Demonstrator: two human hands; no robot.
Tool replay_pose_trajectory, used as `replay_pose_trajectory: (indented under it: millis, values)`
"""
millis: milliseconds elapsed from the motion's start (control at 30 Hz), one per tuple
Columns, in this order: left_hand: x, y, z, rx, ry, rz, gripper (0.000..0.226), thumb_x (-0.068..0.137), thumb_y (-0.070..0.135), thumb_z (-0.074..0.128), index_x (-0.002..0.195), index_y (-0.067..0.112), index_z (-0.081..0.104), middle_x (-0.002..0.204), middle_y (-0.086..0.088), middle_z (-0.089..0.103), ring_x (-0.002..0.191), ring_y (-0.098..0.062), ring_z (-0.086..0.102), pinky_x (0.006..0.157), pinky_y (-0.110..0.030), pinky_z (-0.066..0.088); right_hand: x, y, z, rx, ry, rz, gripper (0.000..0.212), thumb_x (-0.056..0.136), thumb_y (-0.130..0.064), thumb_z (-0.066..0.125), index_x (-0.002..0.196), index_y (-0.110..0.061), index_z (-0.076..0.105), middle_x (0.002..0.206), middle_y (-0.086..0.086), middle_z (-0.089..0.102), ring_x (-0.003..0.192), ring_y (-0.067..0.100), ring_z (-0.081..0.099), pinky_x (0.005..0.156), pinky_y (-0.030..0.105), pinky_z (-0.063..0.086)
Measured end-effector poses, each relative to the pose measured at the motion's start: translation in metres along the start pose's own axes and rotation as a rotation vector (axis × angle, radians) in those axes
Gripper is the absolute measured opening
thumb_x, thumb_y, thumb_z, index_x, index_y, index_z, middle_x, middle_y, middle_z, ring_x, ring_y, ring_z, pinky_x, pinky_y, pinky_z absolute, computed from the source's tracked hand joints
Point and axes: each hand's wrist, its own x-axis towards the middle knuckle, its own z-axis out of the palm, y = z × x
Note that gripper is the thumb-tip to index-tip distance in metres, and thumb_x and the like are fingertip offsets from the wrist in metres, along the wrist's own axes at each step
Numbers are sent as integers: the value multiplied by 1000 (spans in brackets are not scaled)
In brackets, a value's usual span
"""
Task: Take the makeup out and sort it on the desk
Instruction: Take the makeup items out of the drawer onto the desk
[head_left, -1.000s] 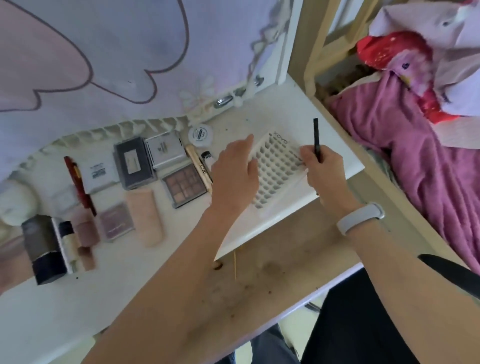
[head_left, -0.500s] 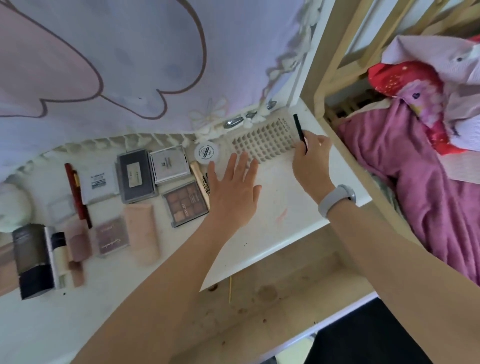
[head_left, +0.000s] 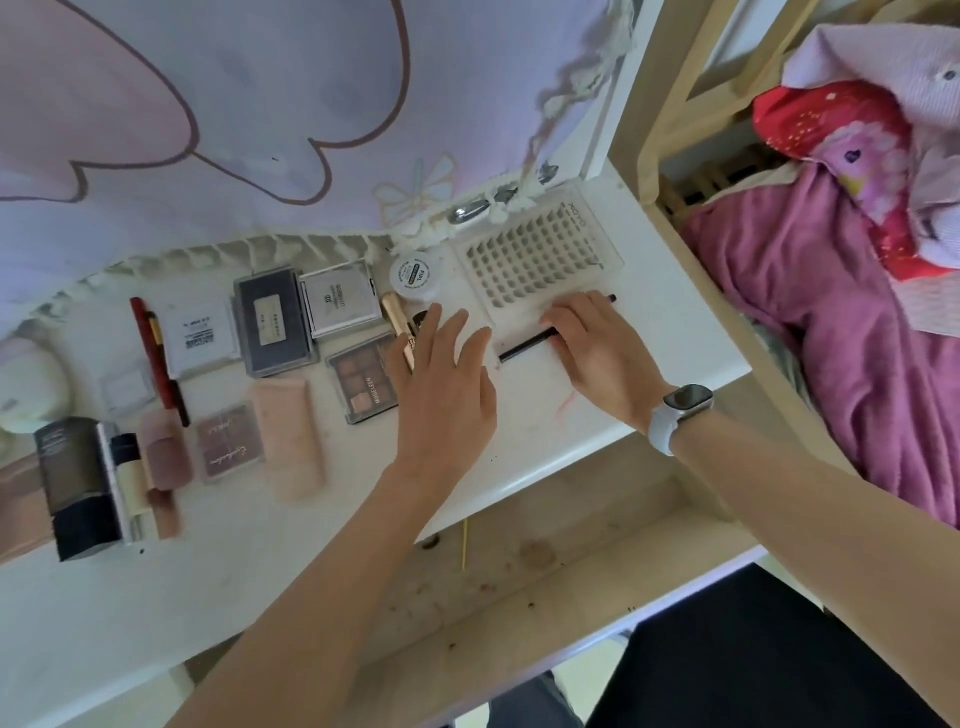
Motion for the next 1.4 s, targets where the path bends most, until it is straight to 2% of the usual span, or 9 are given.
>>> replay_pose_trajectory:
  millis: [233,400,533,633,733,867,1033,1267,1400]
  values:
    - [-65,24,1,-164,20,87,34,77,2,53,110,8,60,123,-18,56,119,-34,49,97,-51,38,-13,-34,5,167,131,247,26,86,5,49,110,13,55,111,30,52,103,41,54,79,39,51]
    - [-134,20,4,-387,-37,187,35,78,-1,42,109,6,55,115,-16,58,108,-27,50,92,-35,41,-72,-73,11,328,252,297,23,81,10,43,95,8,61,93,21,58,77,24,58,62,23,48]
    - [-186,-5,13,-383,-263,158,33,75,0,43,103,0,62,111,-17,59,101,-31,55,85,-42,48,-132,-109,24,400,-58,318,22,84,0,44,92,1,64,83,10,66,65,10,53,60,18,43]
    - [-207,-31,26,-244,-421,22,40,76,-1,51,116,4,56,125,-18,51,111,-35,50,88,-50,44,-152,-122,47,317,-491,465,31,93,-13,38,119,-8,54,110,12,61,93,27,59,75,31,46]
    - [-215,-59,45,-6,-469,-13,58,77,8,53,134,13,41,144,-15,33,130,-36,31,100,-54,32,-148,-138,75,153,-668,489,42,93,-13,37,133,-5,37,133,18,42,116,38,45,89,42,45]
    - [-219,-88,74,214,-428,51,59,82,24,55,138,23,35,153,-14,16,139,-38,12,104,-63,19,-133,-162,119,37,-627,500,61,86,-9,47,142,-10,23,148,16,17,133,36,22,92,47,41]
    - [-215,-101,97,171,-401,43,54,82,34,54,134,23,41,153,-14,18,138,-44,7,97,-74,19,-128,-178,147,-104,-611,589,64,91,-23,37,147,-14,8,153,17,-1,140,32,6,100,49,31]
    - [-240,-106,90,24,-397,293,21,85,23,53,98,14,67,139,-10,43,131,-36,32,100,-65,22,-145,-193,139,-155,-511,696,40,89,-7,38,128,-1,36,130,23,40,112,39,48,83,43,41]
    - [-239,-108,94,-22,-269,78,42,78,34,68,107,6,56,126,-20,45,115,-41,42,102,-59,24,-124,-175,146,70,-354,981,33,94,-11,37,126,-8,33,130,12,42,117,32,48,84,40,43]
